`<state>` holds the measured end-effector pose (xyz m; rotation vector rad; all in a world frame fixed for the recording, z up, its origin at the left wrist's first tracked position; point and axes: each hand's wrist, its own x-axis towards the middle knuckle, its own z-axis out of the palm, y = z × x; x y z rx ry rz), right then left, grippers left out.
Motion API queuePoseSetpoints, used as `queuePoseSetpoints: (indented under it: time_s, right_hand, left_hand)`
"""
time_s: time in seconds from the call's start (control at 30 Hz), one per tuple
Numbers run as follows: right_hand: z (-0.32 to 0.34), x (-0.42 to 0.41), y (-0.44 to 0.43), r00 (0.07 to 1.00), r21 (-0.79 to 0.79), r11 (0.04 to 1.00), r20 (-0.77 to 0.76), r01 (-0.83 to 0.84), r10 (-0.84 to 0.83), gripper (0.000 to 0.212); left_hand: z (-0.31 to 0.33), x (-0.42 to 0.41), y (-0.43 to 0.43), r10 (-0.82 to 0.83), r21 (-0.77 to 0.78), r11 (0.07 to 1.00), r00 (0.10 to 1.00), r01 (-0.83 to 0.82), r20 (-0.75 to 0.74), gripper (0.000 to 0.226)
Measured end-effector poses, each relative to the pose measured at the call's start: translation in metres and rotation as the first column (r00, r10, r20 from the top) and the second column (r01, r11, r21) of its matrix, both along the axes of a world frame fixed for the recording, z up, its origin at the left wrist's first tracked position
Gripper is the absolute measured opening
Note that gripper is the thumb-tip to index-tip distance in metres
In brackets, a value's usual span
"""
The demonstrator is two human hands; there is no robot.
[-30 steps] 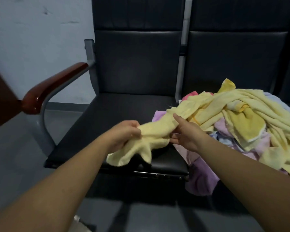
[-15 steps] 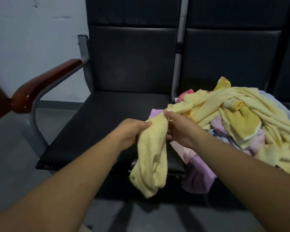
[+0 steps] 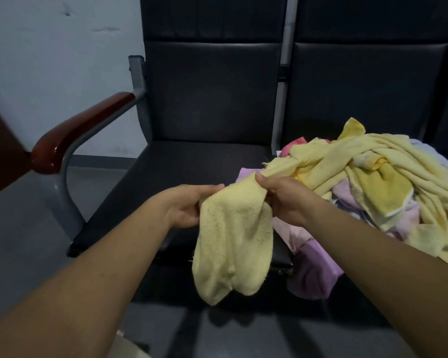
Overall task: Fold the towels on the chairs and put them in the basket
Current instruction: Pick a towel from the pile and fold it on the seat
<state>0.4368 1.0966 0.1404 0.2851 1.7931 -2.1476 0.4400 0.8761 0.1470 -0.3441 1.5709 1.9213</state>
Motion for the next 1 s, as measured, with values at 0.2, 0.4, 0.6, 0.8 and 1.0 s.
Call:
queuePoseSetpoints:
  time_s: [0.2,0.4,0.6,0.8,1.0]
  right_hand:
    - [0.004,0.001,0.009,0.989,-0.085,0.985,0.030,0.148,-0.146,0.023]
    - [-0.002,0.009,0.008,0.998,0.027,0.998,0.005,-0.063,0.063,0.013]
    - [-0.002,0.008,-0.007,0.987,-0.336,0.941,0.141,-0.027,0.078,0.029]
    - [-0.006,0.005,0.001,0.978,-0.179,0.984,0.201,-0.014,0.051,0.026]
    - [-0.019,0.003,0.004,0.952,-0.008,0.999,0.303,-0.054,0.054,0.031]
  left_hand:
    - [-0.006,0.002,-0.019,-0.058,-0.182,0.981,0.998,0.064,0.034,0.017]
    - [-0.020,0.005,-0.001,-0.067,-0.570,0.800,0.917,-0.186,-0.394,0.029]
    - [-0.020,0.004,0.037,-0.174,-0.390,0.921,0.914,0.019,-0.366,0.057]
    - [-0.028,-0.006,0.033,0.065,-0.279,0.944,0.929,-0.175,-0.363,0.013]
    - [-0.009,-0.001,0.028,0.313,0.285,0.916,0.948,-0.283,-0.065,0.041]
